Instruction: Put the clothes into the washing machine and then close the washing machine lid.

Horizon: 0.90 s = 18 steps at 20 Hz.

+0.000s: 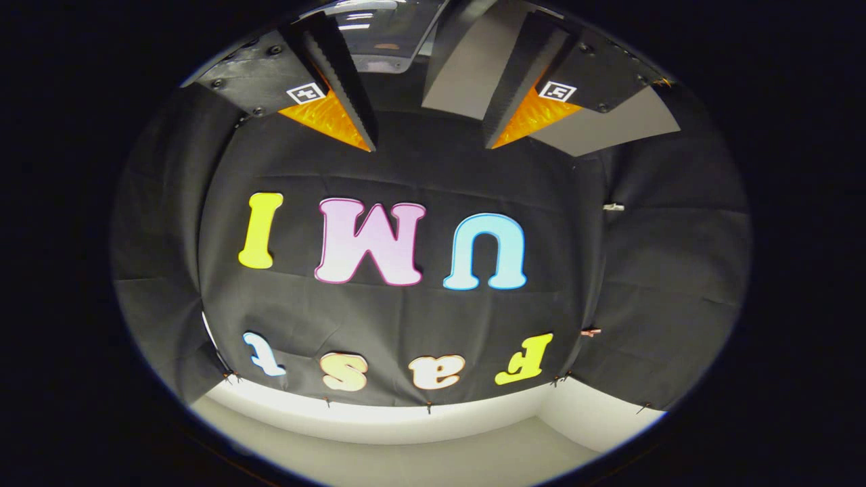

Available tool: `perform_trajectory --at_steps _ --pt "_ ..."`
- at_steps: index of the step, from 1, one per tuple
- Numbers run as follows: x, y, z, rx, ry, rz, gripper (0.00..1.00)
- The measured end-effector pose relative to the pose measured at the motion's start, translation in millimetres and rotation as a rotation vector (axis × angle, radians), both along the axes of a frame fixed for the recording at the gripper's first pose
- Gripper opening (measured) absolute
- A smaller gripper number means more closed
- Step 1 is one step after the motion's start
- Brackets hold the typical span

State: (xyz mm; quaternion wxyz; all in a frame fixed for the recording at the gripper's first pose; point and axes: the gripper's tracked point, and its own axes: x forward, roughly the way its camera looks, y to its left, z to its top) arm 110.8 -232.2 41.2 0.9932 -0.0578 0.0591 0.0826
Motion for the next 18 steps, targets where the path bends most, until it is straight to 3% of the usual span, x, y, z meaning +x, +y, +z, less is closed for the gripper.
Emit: perform_trajectory --at_steps 3,8,18 --pt "-8 -4 9 -0.055 -0.043 -0.049 0.98" --pt "-17 -10 8 0.004 -0.042 -0.141 0.98" --pt "-13 -15 10 0.016 -0.032 -0.163 0.98"
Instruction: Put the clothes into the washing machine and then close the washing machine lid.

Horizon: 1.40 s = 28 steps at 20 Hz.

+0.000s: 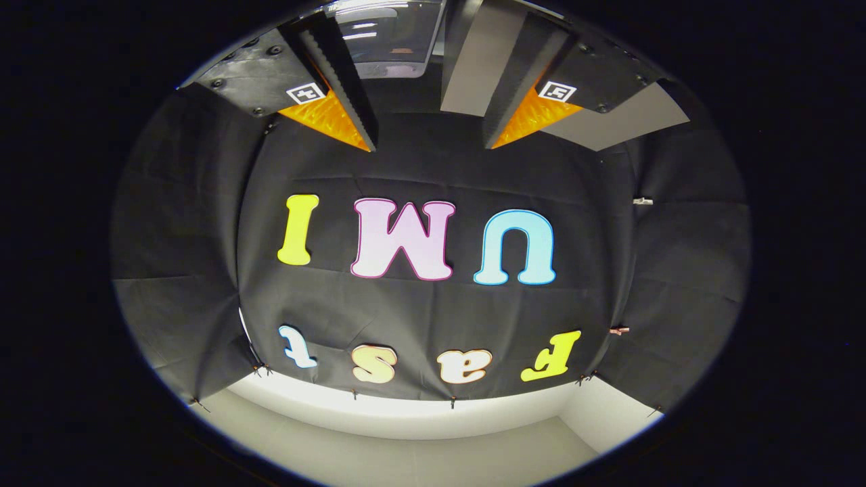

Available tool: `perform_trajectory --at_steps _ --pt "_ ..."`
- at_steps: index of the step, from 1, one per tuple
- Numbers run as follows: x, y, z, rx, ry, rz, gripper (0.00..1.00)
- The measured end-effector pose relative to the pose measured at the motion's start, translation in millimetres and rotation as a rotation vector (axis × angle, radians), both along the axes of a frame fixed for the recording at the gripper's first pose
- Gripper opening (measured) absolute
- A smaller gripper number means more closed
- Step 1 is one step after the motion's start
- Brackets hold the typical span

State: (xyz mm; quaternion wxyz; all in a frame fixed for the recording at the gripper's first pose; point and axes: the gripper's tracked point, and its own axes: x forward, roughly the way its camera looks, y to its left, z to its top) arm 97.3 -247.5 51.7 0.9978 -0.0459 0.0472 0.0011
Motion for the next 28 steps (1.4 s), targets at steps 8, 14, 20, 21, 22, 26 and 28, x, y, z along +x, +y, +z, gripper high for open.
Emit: perform_trajectory --at_steps 8,14,20,21,22,26,28 --pt "18 10 13 0.013 -0.018 0.014 0.98" --pt "25 14 13 -0.009 -0.015 0.019 0.98" --pt "31 10 12 -0.016 0.001 0.017 0.98" --pt "31 9 14 -0.014 -0.005 0.019 0.98" --pt "32 7 16 -0.016 -0.012 0.019 0.98" --pt "32 -1 15 -0.013 -0.008 0.013 0.98" --pt "31 -2 13 -0.016 0.001 0.014 0.98"
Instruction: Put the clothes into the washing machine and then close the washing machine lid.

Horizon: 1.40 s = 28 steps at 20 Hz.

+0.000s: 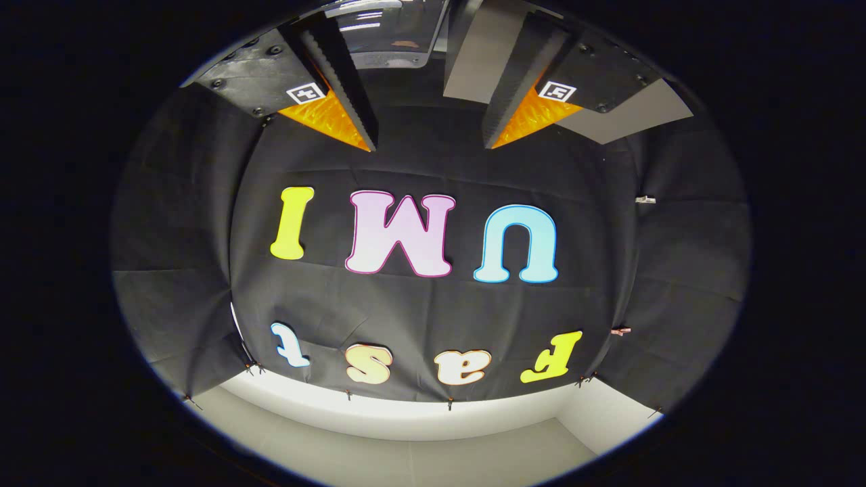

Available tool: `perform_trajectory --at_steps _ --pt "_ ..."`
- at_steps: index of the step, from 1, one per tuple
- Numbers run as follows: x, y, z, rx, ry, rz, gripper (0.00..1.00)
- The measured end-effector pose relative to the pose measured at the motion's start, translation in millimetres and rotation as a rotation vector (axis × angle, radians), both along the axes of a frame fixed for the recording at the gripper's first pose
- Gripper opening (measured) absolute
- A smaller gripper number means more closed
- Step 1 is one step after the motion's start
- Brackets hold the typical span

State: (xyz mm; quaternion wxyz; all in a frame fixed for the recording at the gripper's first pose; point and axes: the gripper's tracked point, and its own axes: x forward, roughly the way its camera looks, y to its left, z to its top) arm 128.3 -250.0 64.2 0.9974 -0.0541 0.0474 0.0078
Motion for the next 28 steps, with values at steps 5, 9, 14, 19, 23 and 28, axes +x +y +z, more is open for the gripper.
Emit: perform_trajectory --at_steps 5,9,14,19,23,28 --pt "4 -2 -1 -0.023 0.001 0.000 0.98" --pt "9 -3 0 -0.034 -0.002 0.002 0.98" --pt "11 -10 -1 -0.047 -0.005 -0.010 0.98" --pt "12 -15 -11 -0.028 0.016 -0.022 0.98" --pt "14 -13 -16 -0.049 0.047 -0.018 0.99" --pt "22 -1 14 -0.070 -0.035 0.039 0.98"
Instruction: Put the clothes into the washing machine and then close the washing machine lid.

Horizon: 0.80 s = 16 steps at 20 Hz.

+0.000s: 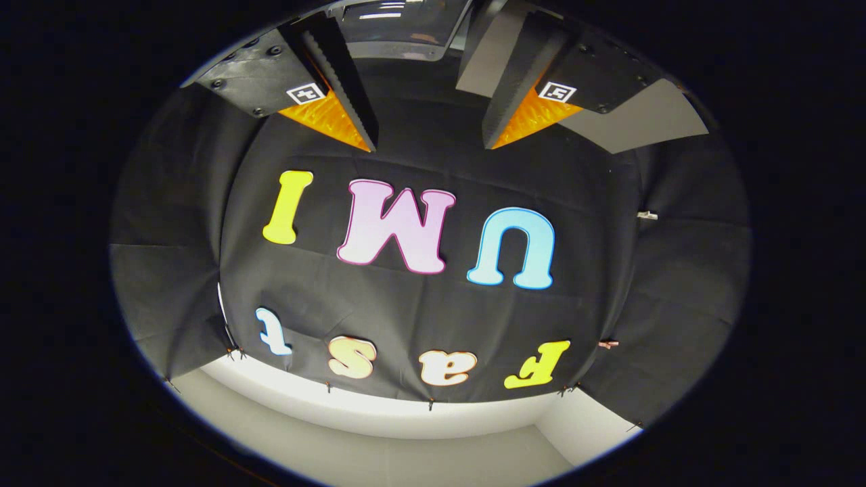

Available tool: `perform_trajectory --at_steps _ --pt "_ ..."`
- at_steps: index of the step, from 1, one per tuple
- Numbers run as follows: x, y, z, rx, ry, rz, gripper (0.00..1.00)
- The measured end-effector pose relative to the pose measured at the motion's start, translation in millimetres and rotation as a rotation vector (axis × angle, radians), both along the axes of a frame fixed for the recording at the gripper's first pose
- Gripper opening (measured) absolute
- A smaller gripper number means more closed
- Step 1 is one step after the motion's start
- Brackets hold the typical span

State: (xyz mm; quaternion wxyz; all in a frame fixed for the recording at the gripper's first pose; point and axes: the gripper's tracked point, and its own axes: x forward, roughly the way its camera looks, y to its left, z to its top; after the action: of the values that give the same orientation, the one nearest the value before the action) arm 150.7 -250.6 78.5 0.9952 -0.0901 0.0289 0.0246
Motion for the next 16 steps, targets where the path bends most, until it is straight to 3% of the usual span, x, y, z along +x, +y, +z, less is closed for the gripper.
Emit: perform_trajectory --at_steps 9,16 --pt "-20 -11 -3 0.078 -0.030 -0.008 0.98" --pt "-26 2 -10 0.042 0.009 0.009 0.98"
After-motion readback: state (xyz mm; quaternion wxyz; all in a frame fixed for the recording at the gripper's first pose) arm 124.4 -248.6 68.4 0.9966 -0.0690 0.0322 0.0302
